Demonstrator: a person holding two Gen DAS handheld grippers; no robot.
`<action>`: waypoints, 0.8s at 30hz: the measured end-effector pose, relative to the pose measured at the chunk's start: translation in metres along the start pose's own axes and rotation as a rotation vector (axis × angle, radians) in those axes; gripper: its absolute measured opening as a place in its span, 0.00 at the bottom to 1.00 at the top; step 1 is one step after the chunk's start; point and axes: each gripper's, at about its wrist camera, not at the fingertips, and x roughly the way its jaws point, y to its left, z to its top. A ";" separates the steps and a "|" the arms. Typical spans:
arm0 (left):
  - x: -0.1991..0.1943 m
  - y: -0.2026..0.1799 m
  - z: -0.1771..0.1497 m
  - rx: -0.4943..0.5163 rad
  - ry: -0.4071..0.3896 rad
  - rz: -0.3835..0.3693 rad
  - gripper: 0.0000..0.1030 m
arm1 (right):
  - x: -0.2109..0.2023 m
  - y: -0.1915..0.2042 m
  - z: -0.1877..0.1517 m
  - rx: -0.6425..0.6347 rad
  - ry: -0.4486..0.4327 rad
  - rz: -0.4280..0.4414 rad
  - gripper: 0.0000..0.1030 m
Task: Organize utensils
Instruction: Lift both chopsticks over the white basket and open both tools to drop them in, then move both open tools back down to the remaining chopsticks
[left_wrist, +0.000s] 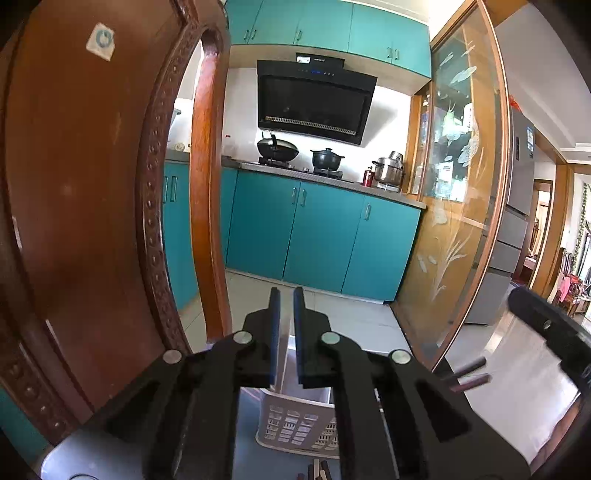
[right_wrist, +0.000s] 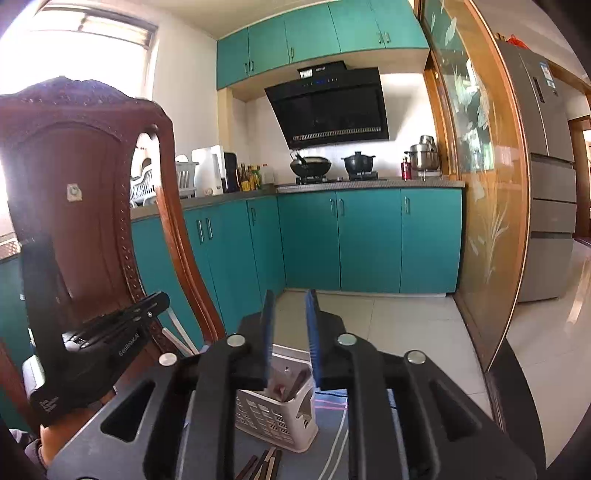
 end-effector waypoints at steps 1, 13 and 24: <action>-0.004 -0.001 0.000 0.009 -0.007 0.002 0.07 | -0.010 0.000 0.000 -0.007 -0.005 0.029 0.17; -0.024 0.011 -0.050 0.077 0.080 0.045 0.18 | 0.075 0.016 -0.166 -0.094 0.746 0.157 0.17; 0.009 0.019 -0.085 0.042 0.311 0.003 0.31 | 0.104 -0.004 -0.206 -0.024 0.920 0.069 0.30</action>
